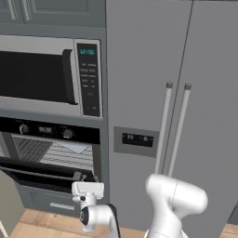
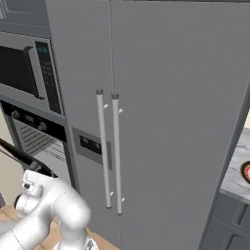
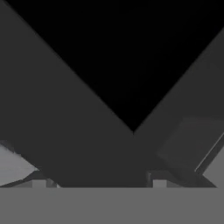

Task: Take the baked cake out of the oven and place it on the plate for cooling. Then close the oven door.

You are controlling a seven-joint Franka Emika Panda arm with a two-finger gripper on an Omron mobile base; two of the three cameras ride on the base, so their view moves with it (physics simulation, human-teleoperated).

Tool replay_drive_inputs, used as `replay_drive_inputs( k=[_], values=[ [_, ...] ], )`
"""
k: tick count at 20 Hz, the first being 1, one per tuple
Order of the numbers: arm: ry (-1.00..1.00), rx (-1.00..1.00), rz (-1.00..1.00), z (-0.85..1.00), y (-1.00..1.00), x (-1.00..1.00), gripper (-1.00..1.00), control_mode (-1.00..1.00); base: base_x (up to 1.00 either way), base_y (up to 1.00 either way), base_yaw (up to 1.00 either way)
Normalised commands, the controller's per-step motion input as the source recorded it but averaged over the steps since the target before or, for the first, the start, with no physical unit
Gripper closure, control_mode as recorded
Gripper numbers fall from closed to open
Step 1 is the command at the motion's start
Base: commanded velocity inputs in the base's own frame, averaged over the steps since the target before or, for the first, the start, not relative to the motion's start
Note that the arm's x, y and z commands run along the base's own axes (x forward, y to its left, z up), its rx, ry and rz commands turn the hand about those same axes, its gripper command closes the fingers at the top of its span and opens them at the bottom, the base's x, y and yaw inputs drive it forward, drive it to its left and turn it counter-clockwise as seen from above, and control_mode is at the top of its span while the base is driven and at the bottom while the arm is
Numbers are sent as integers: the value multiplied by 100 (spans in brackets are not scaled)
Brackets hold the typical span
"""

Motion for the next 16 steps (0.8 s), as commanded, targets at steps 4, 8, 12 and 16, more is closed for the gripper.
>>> replay_drive_inputs(
  k=[4, 8, 12, 16],
  values=[
    [-55, -1, -17, 2, 0, 81, -100, -100, 0, 0, 0],
    [-52, 0, -19, 1, 0, 87, -100, -100, 0, 0, 0],
    [-47, 0, -24, 2, 0, 87, -100, -100, 0, 0, 0],
    [-41, 0, -30, 0, 0, 81, -100, -100, 0, 0, 0]
  ],
)
